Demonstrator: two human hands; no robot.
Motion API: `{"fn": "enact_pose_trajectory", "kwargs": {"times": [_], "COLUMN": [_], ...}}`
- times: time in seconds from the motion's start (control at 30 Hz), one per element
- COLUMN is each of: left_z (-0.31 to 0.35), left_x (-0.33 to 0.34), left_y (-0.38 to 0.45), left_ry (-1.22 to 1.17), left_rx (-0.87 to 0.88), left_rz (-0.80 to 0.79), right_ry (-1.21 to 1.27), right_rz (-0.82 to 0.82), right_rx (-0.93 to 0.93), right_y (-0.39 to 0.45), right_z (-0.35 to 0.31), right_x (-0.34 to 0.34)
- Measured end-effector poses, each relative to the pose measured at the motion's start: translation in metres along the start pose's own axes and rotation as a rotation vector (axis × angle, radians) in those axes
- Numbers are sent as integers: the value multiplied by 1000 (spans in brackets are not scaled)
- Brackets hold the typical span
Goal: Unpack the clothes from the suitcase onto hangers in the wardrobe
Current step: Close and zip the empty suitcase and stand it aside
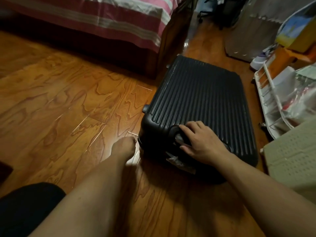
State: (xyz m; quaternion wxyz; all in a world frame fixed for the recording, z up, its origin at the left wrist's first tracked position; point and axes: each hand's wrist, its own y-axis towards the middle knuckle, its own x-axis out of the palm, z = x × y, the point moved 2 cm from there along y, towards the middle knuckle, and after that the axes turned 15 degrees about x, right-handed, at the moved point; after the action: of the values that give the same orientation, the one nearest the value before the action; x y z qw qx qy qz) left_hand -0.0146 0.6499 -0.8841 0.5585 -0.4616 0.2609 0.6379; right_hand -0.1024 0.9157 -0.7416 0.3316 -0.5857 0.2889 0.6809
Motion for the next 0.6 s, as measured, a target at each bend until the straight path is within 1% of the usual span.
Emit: {"fn": "enact_pose_trajectory", "kwargs": {"times": [0.07,0.1,0.17,0.23,0.37,0.43,0.47,0.53,0.6], "left_z": [13,20,32,39,32,25,23,20,19], "left_x": [-2,-1,0,-2,-34,-64,-78,-95,-89], "left_y": [-19,-26,-34,-35,-22,-13,-8,-6,-8], "left_ry": [130,149,124,55,-79,-119,-92,57,149], "left_rx": [62,79,80,33,-48,-21,14,75,107], "left_rz": [-24,-27,-18,0,110,122,111,51,-17], "right_ry": [-119,-150,-166,-149,-80,-54,-48,-58,-115], "right_rz": [38,64,157,257,429,443,450,441,375], "right_rx": [-21,-49,-92,-140,-248,-229,-189,-103,-63], "right_y": [-2,-2,-1,7,41,59,64,63,50], "right_z": [5,6,7,2,-14,-16,-14,-16,-22], "right_x": [-1,1,5,2,-42,-66,-74,-79,-65]}}
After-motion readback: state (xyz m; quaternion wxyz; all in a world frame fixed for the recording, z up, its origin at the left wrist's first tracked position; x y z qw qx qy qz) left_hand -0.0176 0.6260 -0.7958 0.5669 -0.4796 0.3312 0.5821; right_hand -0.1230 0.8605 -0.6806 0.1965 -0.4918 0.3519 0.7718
